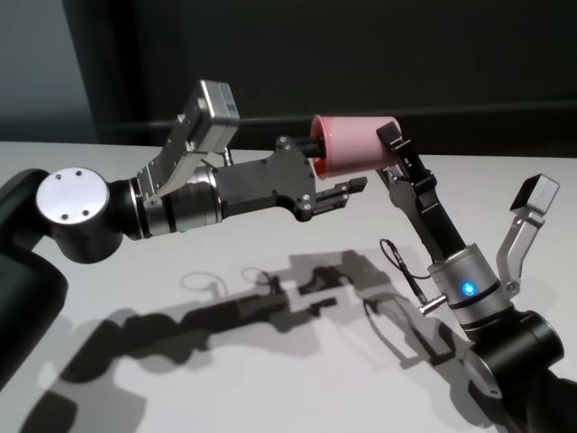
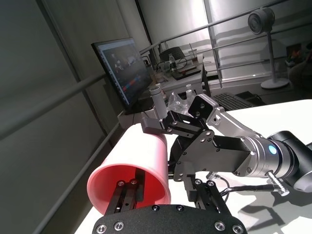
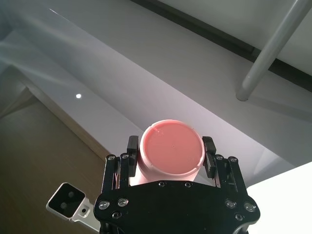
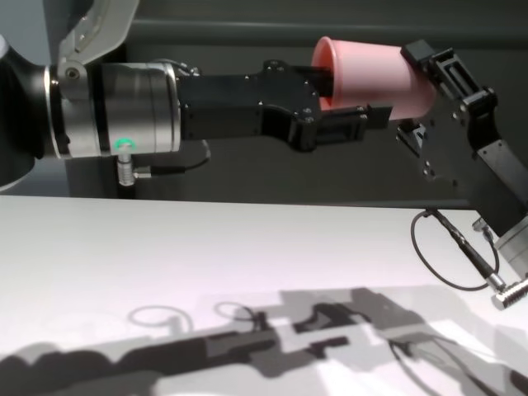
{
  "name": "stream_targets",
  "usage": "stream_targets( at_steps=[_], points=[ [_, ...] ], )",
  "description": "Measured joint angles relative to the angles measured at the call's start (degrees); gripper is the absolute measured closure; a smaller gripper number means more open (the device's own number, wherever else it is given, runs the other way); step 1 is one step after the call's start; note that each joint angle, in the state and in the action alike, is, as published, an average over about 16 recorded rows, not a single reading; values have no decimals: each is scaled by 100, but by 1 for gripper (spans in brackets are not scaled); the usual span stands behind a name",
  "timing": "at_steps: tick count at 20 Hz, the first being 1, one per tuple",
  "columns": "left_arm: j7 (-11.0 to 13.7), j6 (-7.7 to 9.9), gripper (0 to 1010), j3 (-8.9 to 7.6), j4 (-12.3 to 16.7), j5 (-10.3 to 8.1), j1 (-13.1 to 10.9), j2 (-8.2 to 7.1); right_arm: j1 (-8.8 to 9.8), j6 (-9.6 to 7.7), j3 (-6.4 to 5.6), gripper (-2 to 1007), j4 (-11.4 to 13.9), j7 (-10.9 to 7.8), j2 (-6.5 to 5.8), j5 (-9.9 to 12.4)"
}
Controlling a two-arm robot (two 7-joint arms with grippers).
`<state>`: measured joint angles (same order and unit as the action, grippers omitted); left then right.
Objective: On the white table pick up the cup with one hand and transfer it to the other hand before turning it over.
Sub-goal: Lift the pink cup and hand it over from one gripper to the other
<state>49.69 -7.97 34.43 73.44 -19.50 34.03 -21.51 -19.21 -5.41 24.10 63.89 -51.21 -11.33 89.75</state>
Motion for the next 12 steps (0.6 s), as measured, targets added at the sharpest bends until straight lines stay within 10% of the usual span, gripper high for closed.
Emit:
stream_targets(
  at_steps=[12],
  points=[
    [-7, -41, 139, 32, 56, -43, -40, -100, 0, 1, 0, 246, 0, 0, 0, 1]
  ],
)
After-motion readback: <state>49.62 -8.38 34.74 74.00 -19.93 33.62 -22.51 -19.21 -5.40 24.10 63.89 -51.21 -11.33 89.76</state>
